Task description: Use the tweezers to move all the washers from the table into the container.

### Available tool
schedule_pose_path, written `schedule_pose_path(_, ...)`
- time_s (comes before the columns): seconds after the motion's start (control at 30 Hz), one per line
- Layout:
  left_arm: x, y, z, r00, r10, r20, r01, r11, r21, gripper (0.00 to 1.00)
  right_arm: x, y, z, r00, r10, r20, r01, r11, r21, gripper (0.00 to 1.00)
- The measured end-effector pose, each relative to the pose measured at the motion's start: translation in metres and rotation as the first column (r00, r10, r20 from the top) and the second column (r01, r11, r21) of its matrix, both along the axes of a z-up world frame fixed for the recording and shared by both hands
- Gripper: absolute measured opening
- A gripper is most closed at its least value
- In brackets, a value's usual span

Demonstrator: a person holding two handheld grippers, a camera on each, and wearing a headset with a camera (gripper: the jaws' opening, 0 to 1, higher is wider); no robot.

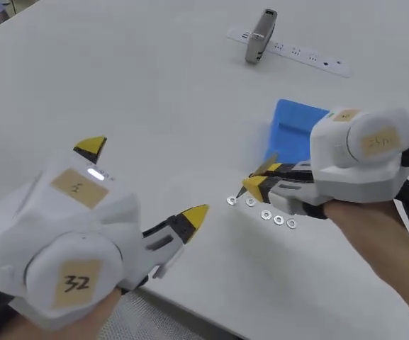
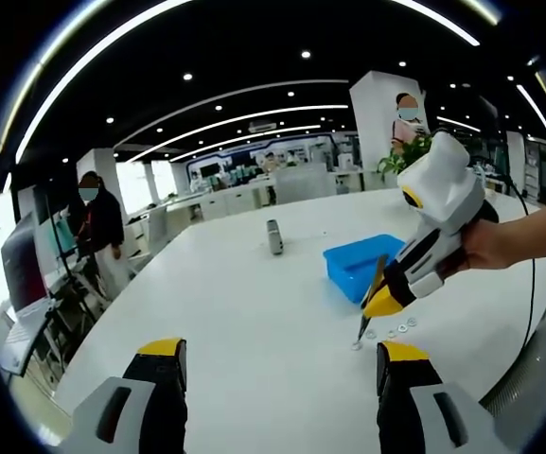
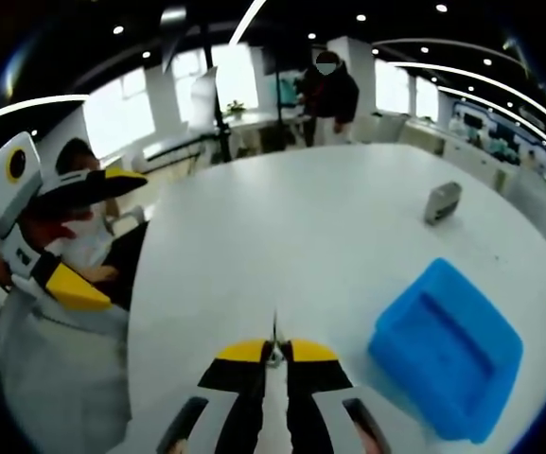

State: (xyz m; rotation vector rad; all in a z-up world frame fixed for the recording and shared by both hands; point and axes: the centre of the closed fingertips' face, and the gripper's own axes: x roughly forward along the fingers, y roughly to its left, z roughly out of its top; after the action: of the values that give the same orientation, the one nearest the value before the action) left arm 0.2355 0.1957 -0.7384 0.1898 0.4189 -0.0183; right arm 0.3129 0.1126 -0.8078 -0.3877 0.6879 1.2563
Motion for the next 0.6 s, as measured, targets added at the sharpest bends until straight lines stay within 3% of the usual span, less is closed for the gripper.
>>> schedule_pose_path(0.27,-0.0001,-0.0004,-0.0015,1.000,-0.003,-0.007,0.003,1.000,0.006,0.84,-0.0012,0.0032,-0.0086,1.000,0.018,0.011,-0.017,0.999,-0.044,0.03)
schedule_pose_path(0.5,-0.0001,-0.0005,-0.0026,1.000,-0.005,-0.012,0.006,1.000,0.012,0.83,-0.0023,0.0004,-0.0047,0.998,0.055,0.041,-0.051,0.993,-0.102,0.02)
schedule_pose_path(0.6,-0.0001,-0.0011,-0.0027,1.000,-0.009,-0.012,0.009,1.000,0.012,0.83,-0.0031,0.0000,-0.0032,0.998,0.056,0.023,-0.054,0.993,-0.106,0.03)
